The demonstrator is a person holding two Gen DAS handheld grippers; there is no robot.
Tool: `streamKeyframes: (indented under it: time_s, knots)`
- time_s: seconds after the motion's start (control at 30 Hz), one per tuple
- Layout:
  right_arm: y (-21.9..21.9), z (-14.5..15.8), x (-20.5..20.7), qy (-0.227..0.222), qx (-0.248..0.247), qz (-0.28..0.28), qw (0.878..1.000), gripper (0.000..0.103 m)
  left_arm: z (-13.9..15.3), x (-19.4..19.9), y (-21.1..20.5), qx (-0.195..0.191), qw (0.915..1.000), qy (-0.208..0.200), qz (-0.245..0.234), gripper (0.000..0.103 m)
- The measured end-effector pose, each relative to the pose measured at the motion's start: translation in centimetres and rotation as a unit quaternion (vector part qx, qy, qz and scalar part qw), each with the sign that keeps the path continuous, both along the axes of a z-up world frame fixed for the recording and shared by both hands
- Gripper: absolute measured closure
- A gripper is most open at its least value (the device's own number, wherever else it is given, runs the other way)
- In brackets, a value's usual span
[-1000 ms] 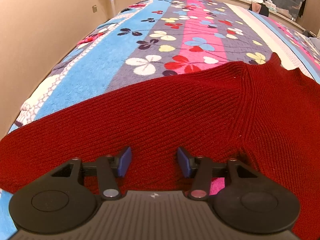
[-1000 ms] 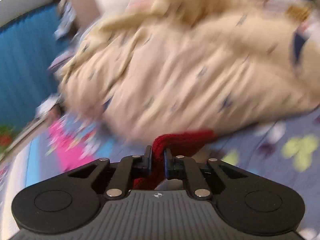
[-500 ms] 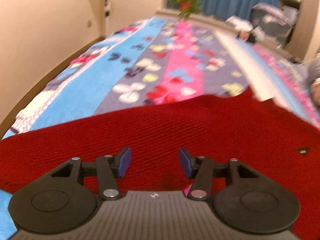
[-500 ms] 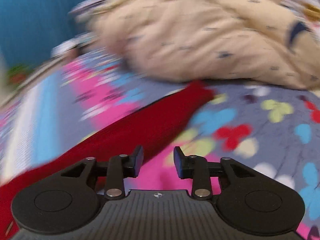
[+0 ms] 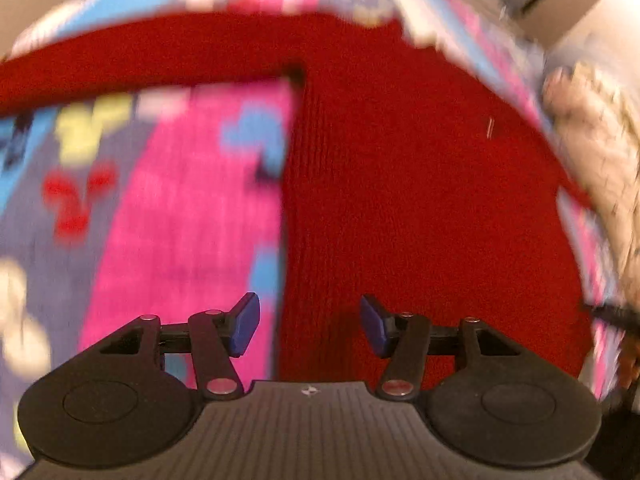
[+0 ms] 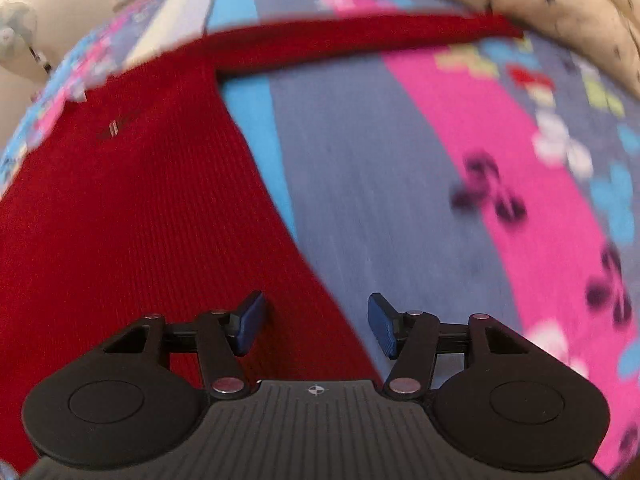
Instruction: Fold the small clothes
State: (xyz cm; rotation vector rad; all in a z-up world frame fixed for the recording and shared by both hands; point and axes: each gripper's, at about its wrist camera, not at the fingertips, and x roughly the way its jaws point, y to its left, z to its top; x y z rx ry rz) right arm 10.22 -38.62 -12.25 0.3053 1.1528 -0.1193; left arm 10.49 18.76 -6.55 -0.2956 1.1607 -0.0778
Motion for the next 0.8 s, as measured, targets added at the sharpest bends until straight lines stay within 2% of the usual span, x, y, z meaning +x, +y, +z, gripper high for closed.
streamKeyframes:
  time_s: [0.13, 0.27, 0.3, 0.33, 0.37, 0.4, 0.43, 0.47, 0.5, 0.53, 0.6, 0.7, 0.77, 0.8]
  knots:
    - [1.4, 0.5, -2.2, -0.002, -0.026, 0.05, 0.998, 0.036, -0.8, -2.9, -1.3, 0.007, 0.9998, 0.014, -0.012, 0.042]
    - [1.4, 0.7, -3.6, 0.001, -0.03, 0.067, 0.997, 0.037, -1.1, -4.5, -2.3, 0.024, 0.9993, 0.013, -0.024, 0.043]
    - [1.3, 0.7, -3.9, 0.002, -0.032, 0.07, 0.997, 0.038, -1.1, -4.7, -2.5, 0.03, 0.9991, 0.01, -0.027, 0.046]
    - [1.3, 0.7, -4.1, 0.001, -0.032, 0.073, 0.997, 0.046, -1.1, -4.9, -2.8, 0.038, 0.9988, 0.008, -0.03, 0.05]
    - [1.2, 0.8, -4.3, -0.001, -0.028, 0.077, 0.997, 0.062, -1.1, -5.0, -3.0, 0.044, 0.9985, 0.005, -0.032, 0.062]
    - [1.3, 0.9, -4.6, -0.005, -0.021, 0.085, 0.996, 0.07, -1.0, -4.9, -3.0, 0.043, 0.9985, 0.001, -0.033, 0.074]
    - [1.4, 1.1, -4.8, -0.009, -0.016, 0.091, 0.996, 0.086, -1.0, -4.8, -2.7, 0.039, 0.9986, -0.003, -0.034, 0.081]
    - [1.4, 1.3, -5.2, -0.015, -0.01, 0.092, 0.996, 0.09, -0.8, -4.9, -2.8, 0.036, 0.9987, -0.008, -0.035, 0.084]
    - [1.4, 1.6, -5.5, -0.022, -0.005, 0.09, 0.996, 0.092, -0.6, -5.1, -2.9, 0.038, 0.9985, -0.014, -0.038, 0.093]
    - [1.1, 1.9, -5.7, -0.029, 0.004, 0.084, 0.996, 0.093, -0.3, -5.4, -3.1, 0.038, 0.9983, -0.019, -0.041, 0.095]
    - [0.0, 2.8, -6.3, -0.053, 0.032, 0.051, 0.997, 0.094, 0.7, -6.0, -2.7, 0.026, 0.9982, -0.038, -0.039, 0.096]
    - [-2.2, 5.3, -8.3, -0.108, 0.086, -0.005, 0.99, 0.095, 3.1, -8.0, -1.2, -0.031, 0.9969, -0.07, -0.019, 0.096]
    - [-2.6, 6.9, -10.2, -0.135, 0.118, -0.012, 0.984, 0.095, 4.2, -9.7, 0.0, -0.057, 0.9945, -0.088, -0.001, 0.097]
    - [-2.4, 7.4, -11.0, -0.138, 0.122, -0.01, 0.983, 0.095, 4.3, -10.2, 0.1, -0.056, 0.9949, -0.083, 0.007, 0.097]
